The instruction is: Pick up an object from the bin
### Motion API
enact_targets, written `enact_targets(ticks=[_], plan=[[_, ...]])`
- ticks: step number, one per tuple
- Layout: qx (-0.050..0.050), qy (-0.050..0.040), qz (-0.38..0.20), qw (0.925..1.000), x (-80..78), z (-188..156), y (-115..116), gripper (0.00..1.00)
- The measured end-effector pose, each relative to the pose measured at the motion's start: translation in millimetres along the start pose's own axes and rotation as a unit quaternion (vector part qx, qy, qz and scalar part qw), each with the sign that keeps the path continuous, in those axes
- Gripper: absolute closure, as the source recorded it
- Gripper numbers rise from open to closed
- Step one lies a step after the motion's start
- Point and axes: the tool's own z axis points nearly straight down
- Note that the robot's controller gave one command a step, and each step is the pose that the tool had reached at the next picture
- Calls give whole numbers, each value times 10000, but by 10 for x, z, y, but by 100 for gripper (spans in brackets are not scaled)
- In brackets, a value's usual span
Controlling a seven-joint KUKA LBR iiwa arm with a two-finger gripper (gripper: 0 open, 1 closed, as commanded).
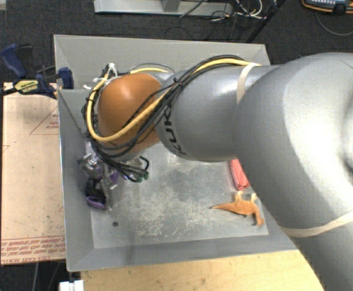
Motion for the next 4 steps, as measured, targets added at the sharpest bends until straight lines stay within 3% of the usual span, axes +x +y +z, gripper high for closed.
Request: enact_targets(ticks=[4], plan=[[-13, -134, 678, 9976, 39, 2, -47, 100]])
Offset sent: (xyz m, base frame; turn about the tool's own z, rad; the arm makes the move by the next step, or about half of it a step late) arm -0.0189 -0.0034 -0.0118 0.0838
